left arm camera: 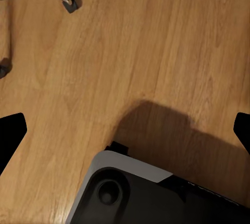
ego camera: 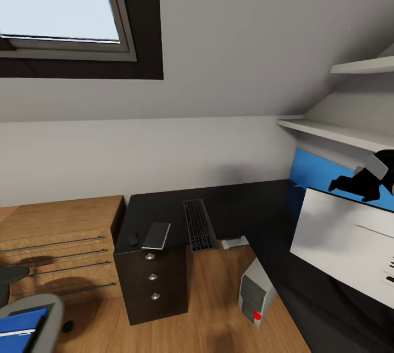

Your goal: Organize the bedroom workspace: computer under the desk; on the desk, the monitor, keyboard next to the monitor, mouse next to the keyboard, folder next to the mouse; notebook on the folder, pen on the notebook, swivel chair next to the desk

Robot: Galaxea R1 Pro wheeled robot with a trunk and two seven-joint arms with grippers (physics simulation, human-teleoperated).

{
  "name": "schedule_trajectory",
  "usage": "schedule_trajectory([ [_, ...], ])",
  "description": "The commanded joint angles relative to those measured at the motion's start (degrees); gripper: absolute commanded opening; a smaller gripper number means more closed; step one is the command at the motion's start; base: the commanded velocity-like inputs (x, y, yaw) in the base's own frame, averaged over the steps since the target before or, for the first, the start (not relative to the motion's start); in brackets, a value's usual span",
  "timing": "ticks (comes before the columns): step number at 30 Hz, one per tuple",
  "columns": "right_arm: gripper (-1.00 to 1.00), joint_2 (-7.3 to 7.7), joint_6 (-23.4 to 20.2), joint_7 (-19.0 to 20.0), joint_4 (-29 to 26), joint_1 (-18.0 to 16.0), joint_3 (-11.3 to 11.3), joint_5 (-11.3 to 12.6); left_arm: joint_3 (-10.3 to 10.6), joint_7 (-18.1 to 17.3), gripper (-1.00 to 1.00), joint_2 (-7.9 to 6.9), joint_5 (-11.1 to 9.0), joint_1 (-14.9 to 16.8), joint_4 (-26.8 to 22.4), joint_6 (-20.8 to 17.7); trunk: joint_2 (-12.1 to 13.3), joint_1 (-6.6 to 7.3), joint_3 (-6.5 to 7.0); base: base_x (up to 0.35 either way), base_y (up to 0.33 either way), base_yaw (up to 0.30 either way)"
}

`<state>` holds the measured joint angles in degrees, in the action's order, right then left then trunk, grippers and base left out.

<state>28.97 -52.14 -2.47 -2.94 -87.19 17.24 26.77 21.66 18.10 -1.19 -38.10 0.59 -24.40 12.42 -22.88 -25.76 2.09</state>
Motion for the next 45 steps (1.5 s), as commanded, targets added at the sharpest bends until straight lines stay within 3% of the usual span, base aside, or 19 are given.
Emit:
schedule_trajectory([
  [1,1.0,-0.07,-0.3,-0.3,-0.1,0.0,0.4,0.6,0.5,0.4,1.0,-0.05,-0.5,0.0,0.0,0.2,0.0,-0.02,-0.03,0.0,0.0,0.0],
  [27,1.0,-0.23,0.0,-0.3,-0.6,0.0,0.2,0.2,0.6,0.4,1.0,-0.12,-0.2,0.0,0.0,0.3,0.0,-0.02,-0.06,0.108,0.0,0.0],
  [45,1.0,-0.15,-0.2,-0.4,-0.3,0.0,0.2,0.3,0.6,0.5,1.0,-0.2,-0.4,0.0,0.0,0.2,0.0,-0.02,-1.46,0.016,0.0,0.0],
])
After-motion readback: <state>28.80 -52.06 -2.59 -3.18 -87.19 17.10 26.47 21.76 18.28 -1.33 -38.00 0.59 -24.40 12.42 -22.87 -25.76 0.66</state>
